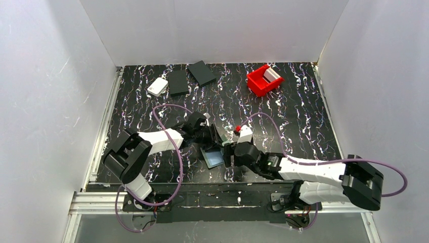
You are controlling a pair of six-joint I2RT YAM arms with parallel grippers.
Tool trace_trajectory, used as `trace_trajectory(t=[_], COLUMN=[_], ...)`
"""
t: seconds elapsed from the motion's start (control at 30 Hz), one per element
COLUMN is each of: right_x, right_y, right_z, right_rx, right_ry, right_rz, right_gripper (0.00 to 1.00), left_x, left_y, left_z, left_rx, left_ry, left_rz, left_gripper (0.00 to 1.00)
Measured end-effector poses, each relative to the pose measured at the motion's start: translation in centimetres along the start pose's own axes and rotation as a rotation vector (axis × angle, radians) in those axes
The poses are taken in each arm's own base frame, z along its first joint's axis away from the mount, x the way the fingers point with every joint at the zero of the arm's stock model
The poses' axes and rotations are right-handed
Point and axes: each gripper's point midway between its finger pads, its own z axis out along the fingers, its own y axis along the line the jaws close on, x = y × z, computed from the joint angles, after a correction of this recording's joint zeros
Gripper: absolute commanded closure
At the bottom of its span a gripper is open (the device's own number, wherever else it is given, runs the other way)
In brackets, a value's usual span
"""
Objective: Put the credit cards into the card holder
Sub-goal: Open the card holder at the center of the board.
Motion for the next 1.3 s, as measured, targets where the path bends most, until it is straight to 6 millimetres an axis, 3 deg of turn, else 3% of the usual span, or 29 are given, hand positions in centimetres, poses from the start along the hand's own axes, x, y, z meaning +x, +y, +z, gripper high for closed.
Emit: trace_trajectory(t=[0.13,0.27,0.4,0.53,0.6,0.67,0.77,0.83,1.03,1.17,1.3], right_x=[-1.3,-3.1,-3.2,-2.6,-2.2,-1.3,-0.7,-0.4,-0.3,-0.9,-0.1], right_y=[-0.2,-1.6,0.1,4.4,5.5,6.0,6.3,6.4,4.4,2.1,-0.6], right_z=[-1.4,-1.8,-2.5,-3.1,-2.9,-2.5,-2.0,-1.3,1.3,2.5,3.2], right_rx=[-0.073,-0.094,-0.205,-0.414,-0.465,-0.495,-0.521,-0.522,-0.39,-0.272,-0.193], right_ry=[-0.017,-0.046,-0.013,0.078,0.109,0.143,0.153,0.154,0.122,0.069,0.076], right_rz=[-0.019,-0.009,-0.061,-0.104,-0.112,-0.122,-0.134,-0.147,-0.171,-0.145,-0.098], right_gripper=[0.06,0.13,0.43,0.62,0.66,0.7,0.88,0.95,0.99,0.99,0.99], left_x=[-0.1,-0.2,0.0,-0.2,-0.3,-0.3,-0.2,-0.2,-0.1,0.1,0.0], left_y=[-1.0,-1.1,-0.5,-1.1,-1.6,-1.9,-2.1,-2.2,-2.3,-1.9,-1.3], left_z=[0.2,0.7,1.3,1.7,1.7,1.7,1.6,1.6,1.6,1.6,1.1], left_rx=[0.025,0.028,0.008,0.019,0.027,0.034,0.04,0.042,0.044,0.03,-0.029], left_ry=[0.001,0.004,0.019,0.025,0.024,0.026,0.03,0.032,0.036,0.043,0.048], left_rz=[0.017,0.017,0.003,0.007,0.01,0.01,0.007,0.006,0.006,0.016,0.057], left_gripper=[0.55,0.47,0.46,0.44,0.44,0.44,0.45,0.45,0.43,0.34,0.26])
